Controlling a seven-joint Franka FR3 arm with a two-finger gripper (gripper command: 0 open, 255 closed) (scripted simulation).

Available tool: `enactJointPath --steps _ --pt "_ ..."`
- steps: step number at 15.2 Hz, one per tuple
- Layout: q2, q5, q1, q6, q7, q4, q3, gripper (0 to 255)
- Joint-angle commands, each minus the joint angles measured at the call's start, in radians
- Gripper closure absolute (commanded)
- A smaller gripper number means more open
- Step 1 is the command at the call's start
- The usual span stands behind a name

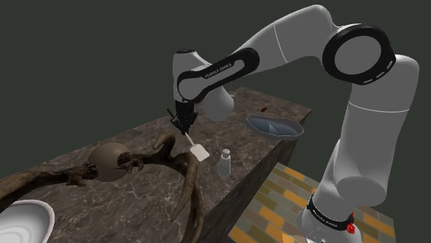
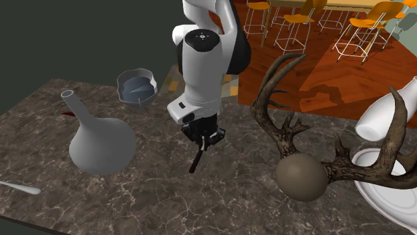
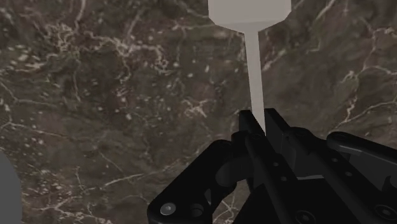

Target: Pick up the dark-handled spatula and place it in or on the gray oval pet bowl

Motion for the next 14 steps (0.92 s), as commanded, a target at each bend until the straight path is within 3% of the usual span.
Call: enactJointPath --steps 1,14 --pt "-0.011 0.002 0.001 -0.023 0.002 0.011 0.002 255" --pt "-0.061 0.011 0.001 -0.186 -0.007 0.125 0.003 255"
